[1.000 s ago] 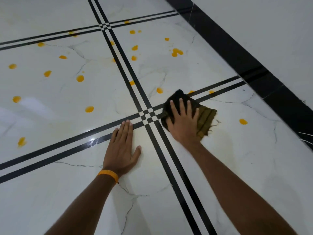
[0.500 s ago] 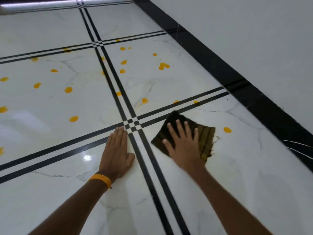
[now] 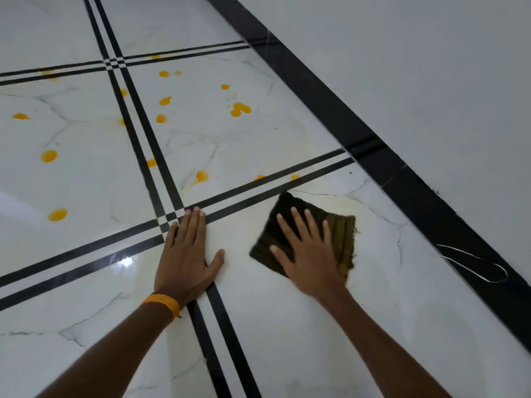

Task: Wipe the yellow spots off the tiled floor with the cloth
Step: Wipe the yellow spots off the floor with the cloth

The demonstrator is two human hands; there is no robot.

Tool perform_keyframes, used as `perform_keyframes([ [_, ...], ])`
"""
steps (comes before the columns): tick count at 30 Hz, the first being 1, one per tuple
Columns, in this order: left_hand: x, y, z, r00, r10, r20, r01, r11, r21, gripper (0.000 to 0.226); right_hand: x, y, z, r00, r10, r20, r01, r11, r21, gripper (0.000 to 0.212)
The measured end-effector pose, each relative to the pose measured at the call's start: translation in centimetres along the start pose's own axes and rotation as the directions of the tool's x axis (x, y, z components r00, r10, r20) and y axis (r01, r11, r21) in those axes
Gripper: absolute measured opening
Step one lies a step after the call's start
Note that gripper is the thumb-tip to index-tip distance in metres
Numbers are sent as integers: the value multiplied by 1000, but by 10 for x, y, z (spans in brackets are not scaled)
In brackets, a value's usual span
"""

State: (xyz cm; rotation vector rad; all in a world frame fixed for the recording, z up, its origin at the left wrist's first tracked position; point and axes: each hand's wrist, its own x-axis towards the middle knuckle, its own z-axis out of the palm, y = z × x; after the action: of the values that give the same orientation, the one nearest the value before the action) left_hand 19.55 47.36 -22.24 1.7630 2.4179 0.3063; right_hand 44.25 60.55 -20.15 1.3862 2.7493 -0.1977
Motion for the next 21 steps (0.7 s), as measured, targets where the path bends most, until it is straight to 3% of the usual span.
perform_keyframes([
  [2,0,4,1,1000,6,2,-6,1000,16,88,-3,30,-4,999,34,1,-34,999,-6,72],
  [5,-1,1,-1,1000,-3,5,3,999,34,88,68,38,-12,947,315,-61,-314,949,35,76],
  [6,-2,0,-1,1000,-1,7,1,1000,29,88,90,22,-15,938,343,-45,-340,939,55,76],
  [9,2,-2,-2,1000,4,-3,-4,1000,8,89,94,-37,-9,993,114,-42,-113,993,28,75],
  [12,1,1,-1,1000,4,-24,-5,1000,-27,90,36,-32,0,997,-80,-23,80,997,1,73],
  [15,4,-7,-6,999,-22,-45,17,995,-101,90,47,19,-5,994,101,-34,-101,995,-6,75],
  [18,19,-26,-15,966,-210,-149,187,970,-156,89,121,4,-18,955,295,-36,-292,954,60,77],
  [21,28,-33,-9,953,-265,-148,249,962,-115,91,147,-83,-8,993,90,-73,-85,994,67,74],
])
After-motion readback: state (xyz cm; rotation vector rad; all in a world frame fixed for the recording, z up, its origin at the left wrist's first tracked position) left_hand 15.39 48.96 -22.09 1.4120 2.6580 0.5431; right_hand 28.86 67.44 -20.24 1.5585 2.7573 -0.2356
